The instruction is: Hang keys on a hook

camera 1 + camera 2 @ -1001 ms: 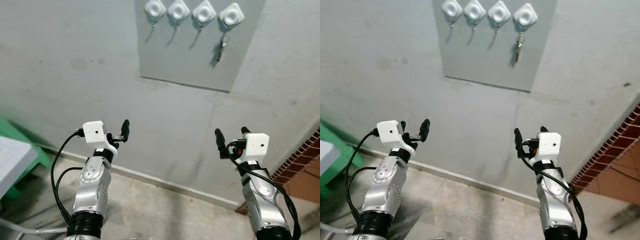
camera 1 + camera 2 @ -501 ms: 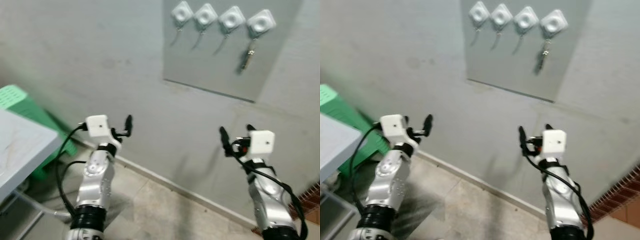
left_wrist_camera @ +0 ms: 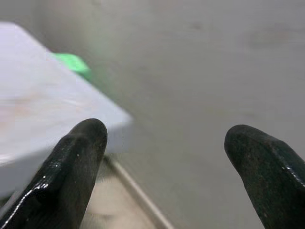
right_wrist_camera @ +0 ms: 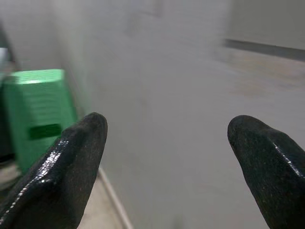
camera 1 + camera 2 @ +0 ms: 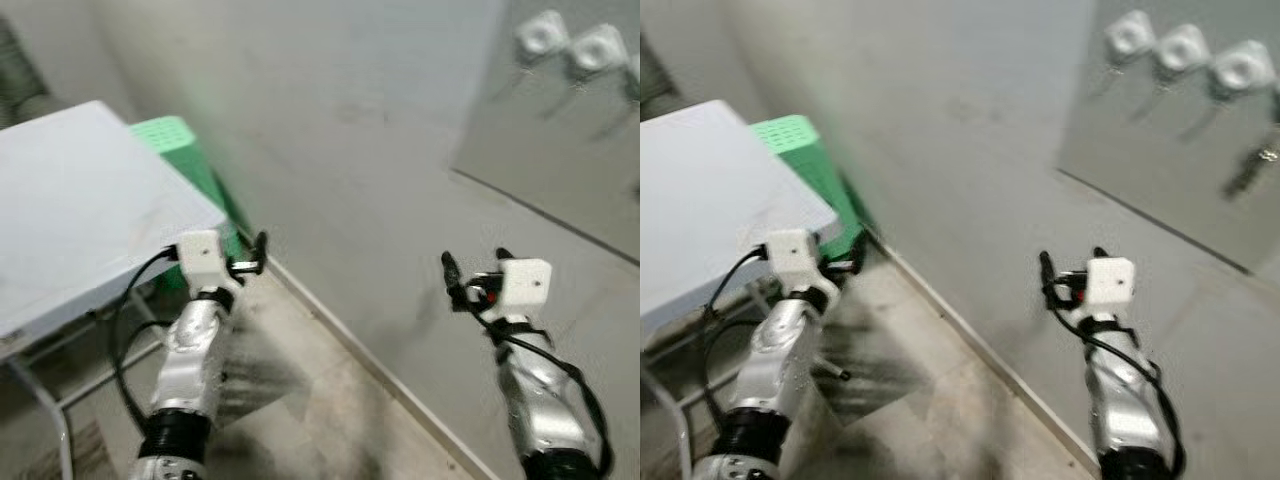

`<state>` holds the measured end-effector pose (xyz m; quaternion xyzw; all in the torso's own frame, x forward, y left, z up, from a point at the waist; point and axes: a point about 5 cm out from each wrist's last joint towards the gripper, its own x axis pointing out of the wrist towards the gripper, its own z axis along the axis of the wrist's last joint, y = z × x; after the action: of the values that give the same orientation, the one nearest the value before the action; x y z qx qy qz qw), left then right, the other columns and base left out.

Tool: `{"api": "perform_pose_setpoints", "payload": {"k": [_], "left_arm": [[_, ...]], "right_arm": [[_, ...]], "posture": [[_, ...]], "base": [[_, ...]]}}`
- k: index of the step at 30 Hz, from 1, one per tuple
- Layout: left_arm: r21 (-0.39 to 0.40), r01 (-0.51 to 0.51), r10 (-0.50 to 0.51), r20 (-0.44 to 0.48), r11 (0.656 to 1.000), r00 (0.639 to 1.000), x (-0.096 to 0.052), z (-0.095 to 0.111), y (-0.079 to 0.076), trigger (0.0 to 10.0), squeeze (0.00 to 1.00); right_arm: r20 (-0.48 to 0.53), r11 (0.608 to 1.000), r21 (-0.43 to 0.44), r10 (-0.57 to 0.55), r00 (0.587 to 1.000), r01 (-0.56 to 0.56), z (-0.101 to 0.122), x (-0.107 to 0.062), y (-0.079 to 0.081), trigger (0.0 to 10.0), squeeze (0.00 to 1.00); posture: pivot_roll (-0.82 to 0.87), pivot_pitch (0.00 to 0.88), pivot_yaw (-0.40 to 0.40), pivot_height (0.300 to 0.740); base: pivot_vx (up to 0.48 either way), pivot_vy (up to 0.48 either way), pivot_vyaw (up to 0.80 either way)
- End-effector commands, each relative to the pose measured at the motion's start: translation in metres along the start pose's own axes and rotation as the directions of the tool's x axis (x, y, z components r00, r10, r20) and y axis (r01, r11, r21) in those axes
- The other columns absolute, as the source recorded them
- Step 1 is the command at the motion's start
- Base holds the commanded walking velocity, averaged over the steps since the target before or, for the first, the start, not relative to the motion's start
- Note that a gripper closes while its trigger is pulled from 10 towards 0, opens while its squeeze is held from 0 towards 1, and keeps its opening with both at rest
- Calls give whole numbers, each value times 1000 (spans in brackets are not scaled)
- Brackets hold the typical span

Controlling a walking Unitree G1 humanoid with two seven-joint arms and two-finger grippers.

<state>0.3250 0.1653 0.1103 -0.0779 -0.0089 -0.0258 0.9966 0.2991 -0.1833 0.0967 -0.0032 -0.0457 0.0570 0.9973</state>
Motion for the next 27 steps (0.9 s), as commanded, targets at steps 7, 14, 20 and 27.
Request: {"api": "perform_pose_setpoints", "payload": {"k": [7,14,20,27], "left_arm": [[4,21,-21,1,1000,1000,2,0,-10,10000,0],[10,28,-28,11,1000,1000,1,0,-11,10000,0],[18,27,-27,13,999,1000,2,0,-12,10000,0],[21,28,-29,19,999,999,2,2,-12,10000,0]], "right_arm": [[-8,1000,-21,-15,1000,15,2,-2,-10,10000,0],[-2,1000,-25,-12,1000,12,4,0,-12,10000,0],[2,1000,-27,-10,1000,10,5,0,-12,10000,0],[8,1000,-26,-7,1000,7,7,2,-12,10000,0]], "posture": [[-42,0,-8,740],[-44,0,-10,740],[-46,0,-11,740],[-44,0,-14,740]], "base": [[0,0,800],[0,0,799],[0,0,799],[0,0,800]]}}
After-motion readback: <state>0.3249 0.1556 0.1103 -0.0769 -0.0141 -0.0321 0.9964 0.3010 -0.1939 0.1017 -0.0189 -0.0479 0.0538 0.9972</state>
